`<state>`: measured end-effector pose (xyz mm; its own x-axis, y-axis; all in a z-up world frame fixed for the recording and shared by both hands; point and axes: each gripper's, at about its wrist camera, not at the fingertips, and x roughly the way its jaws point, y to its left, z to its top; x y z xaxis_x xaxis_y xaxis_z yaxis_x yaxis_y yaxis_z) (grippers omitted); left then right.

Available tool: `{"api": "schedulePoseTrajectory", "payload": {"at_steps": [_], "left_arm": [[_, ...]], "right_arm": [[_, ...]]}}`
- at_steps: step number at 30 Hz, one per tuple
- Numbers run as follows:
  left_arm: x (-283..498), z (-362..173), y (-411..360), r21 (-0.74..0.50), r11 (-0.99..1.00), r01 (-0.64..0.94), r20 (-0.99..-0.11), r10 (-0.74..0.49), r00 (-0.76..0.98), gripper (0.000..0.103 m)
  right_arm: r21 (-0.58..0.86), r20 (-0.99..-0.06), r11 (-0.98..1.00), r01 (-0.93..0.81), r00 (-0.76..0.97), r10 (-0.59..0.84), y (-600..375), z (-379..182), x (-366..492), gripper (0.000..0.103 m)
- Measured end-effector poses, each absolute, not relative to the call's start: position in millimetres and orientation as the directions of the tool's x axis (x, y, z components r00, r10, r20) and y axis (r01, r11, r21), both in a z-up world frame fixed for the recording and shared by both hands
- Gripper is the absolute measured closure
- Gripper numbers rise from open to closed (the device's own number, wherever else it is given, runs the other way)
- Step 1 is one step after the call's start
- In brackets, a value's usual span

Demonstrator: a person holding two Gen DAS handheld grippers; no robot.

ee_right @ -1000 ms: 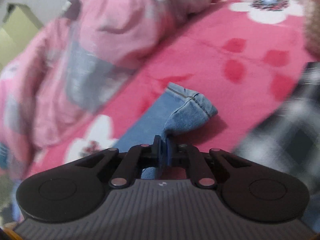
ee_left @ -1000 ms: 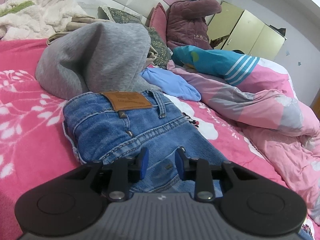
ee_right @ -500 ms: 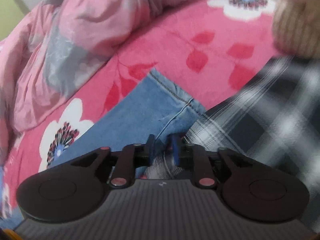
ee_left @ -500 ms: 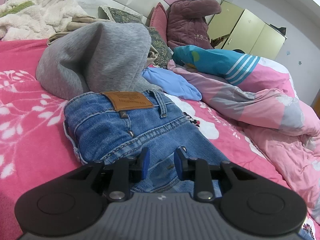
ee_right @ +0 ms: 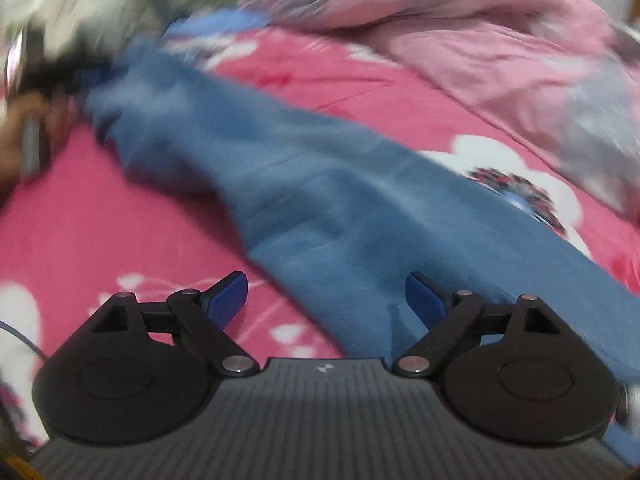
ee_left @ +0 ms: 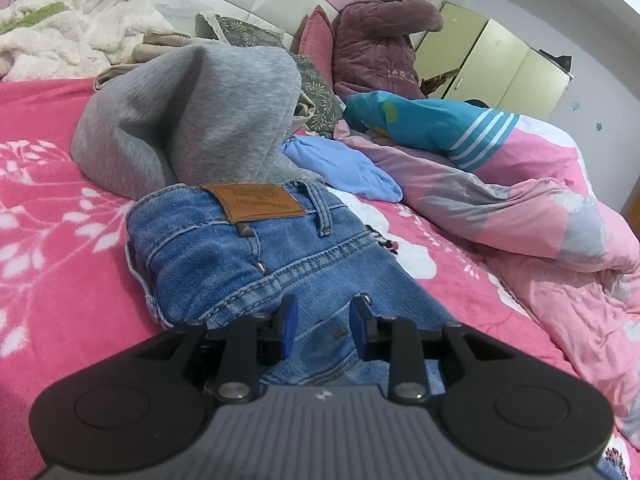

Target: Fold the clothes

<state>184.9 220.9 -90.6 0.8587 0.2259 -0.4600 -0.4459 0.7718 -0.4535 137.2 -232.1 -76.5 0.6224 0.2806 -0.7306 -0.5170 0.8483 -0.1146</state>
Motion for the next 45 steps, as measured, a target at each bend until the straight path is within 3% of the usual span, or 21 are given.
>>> {"api": "schedulePoseTrajectory", "payload": {"at_steps": [1, 4, 7, 9, 12, 16, 18, 20, 23, 24, 26, 28, 30, 31, 33, 36, 39, 41, 45], "left_arm": [[184.9, -90.6, 220.9, -0.453, 0.772, -0.446, -0.46, 0.226, 0.859, 0.073], [184.9, -90.6, 220.6, -0.452, 0.772, -0.446, -0.459, 0.228, 0.859, 0.073], [185.3, -90.5, 220.3, -0.454, 0.77, -0.448, -0.459, 0.229, 0.858, 0.073], [185.5, -90.4, 220.0, -0.453, 0.77, -0.449, -0.459, 0.231, 0.858, 0.073], [185.6, -90.4, 220.1, -0.454, 0.77, -0.449, -0.458, 0.23, 0.859, 0.073], [185.3, -90.5, 220.2, -0.451, 0.771, -0.449, -0.458, 0.232, 0.858, 0.073], [185.1, -90.7, 220.0, -0.449, 0.772, -0.45, -0.458, 0.233, 0.858, 0.073], [184.8, -90.7, 219.8, -0.448, 0.773, -0.448, -0.456, 0.233, 0.859, 0.073], [185.1, -90.6, 219.4, -0.446, 0.774, -0.45, -0.457, 0.236, 0.858, 0.073], [185.4, -90.5, 218.7, -0.444, 0.774, -0.452, -0.457, 0.238, 0.857, 0.073], [185.8, -90.5, 217.6, -0.439, 0.775, -0.454, -0.457, 0.242, 0.856, 0.073], [185.6, -90.7, 217.5, -0.439, 0.776, -0.453, -0.456, 0.242, 0.856, 0.073], [185.5, -90.8, 217.5, -0.439, 0.776, -0.453, -0.456, 0.242, 0.856, 0.073], [185.7, -90.7, 217.3, -0.437, 0.776, -0.453, -0.456, 0.243, 0.856, 0.073], [185.9, -90.7, 217.2, -0.435, 0.778, -0.454, -0.457, 0.245, 0.855, 0.073], [186.2, -90.9, 217.2, -0.434, 0.778, -0.455, -0.456, 0.246, 0.855, 0.073], [186.4, -91.1, 216.5, -0.428, 0.78, -0.455, -0.455, 0.249, 0.855, 0.073], [186.6, -91.2, 216.3, -0.425, 0.782, -0.455, -0.454, 0.25, 0.855, 0.073], [186.7, -91.2, 216.0, -0.422, 0.784, -0.455, -0.454, 0.252, 0.855, 0.073]], "right_arm": [[-0.128, -0.74, 0.846, -0.517, 0.618, 0.265, -226.9, -83.0, 139.1, 0.049], [-0.12, -0.701, 0.888, -0.444, 0.671, 0.241, -231.0, -72.9, 135.8, 0.096], [-0.082, -0.649, 0.912, -0.402, 0.716, 0.258, -230.9, -41.8, 118.7, 0.097], [0.039, -0.619, 0.893, -0.448, 0.691, 0.374, -226.9, -16.3, 99.0, 0.097], [0.258, -0.576, 0.803, -0.537, 0.582, 0.574, -212.0, 4.2, 75.4, 0.097], [0.528, -0.498, 0.583, -0.618, 0.331, 0.801, -159.5, -8.8, 61.1, 0.097], [0.534, -0.514, 0.553, -0.64, 0.274, 0.813, -141.2, -16.5, 56.6, 0.091], [0.521, -0.542, 0.538, -0.663, 0.231, 0.808, -124.4, -24.2, 52.5, 0.077], [0.502, -0.582, 0.514, -0.696, 0.167, 0.796, -99.2, -35.8, 46.4, 0.066], [0.514, -0.559, 0.506, -0.692, 0.178, 0.81, -106.8, -30.9, 46.6, 0.06], [0.565, -0.462, 0.478, -0.673, 0.222, 0.859, -136.7, -14.5, 49.4, 0.029], [0.663, -0.29, 0.383, -0.644, 0.252, 0.923, -175.7, -3.3, 60.6, 0.015], [0.763, -0.112, 0.28, -0.583, 0.307, 0.945, -216.6, -9.0, 75.5, 0.01], [0.803, -0.079, 0.278, -0.526, 0.369, 0.926, -236.7, -17.5, 84.3, 0.01], [0.875, -0.115, 0.325, -0.358, 0.499, 0.859, -269.8, -41.9, 105.9, 0.01], [0.896, -0.324, 0.442, -0.044, 0.615, 0.719, -303.6, -82.1, 139.6, 0.028], [0.888, -0.419, 0.437, 0.147, 0.652, 0.632, -316.0, -118.5, 166.6, 0.053], [0.888, -0.441, 0.397, 0.232, 0.673, 0.594, -322.1, -138.0, 180.7, 0.088], [0.908, -0.404, 0.345, 0.238, 0.715, 0.571, -320.6, -139.7, 179.4, 0.099]]}}
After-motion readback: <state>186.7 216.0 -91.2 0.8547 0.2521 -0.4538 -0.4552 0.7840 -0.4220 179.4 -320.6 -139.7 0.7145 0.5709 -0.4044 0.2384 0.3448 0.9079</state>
